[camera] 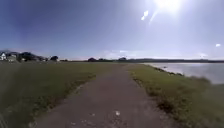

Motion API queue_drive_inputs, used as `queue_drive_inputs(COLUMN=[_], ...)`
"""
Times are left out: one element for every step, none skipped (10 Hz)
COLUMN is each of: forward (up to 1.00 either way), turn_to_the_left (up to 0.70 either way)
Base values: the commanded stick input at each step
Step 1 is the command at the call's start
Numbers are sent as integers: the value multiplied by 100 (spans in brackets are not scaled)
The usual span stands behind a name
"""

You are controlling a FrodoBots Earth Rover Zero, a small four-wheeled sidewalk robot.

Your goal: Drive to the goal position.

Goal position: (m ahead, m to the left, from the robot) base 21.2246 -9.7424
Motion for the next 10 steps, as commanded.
queue_drive_inputs(forward=[70,70,70,70,70,70,70,70,70,70], turn_to_the_left=[0,0,0,0,0,0,0,0,0,0])
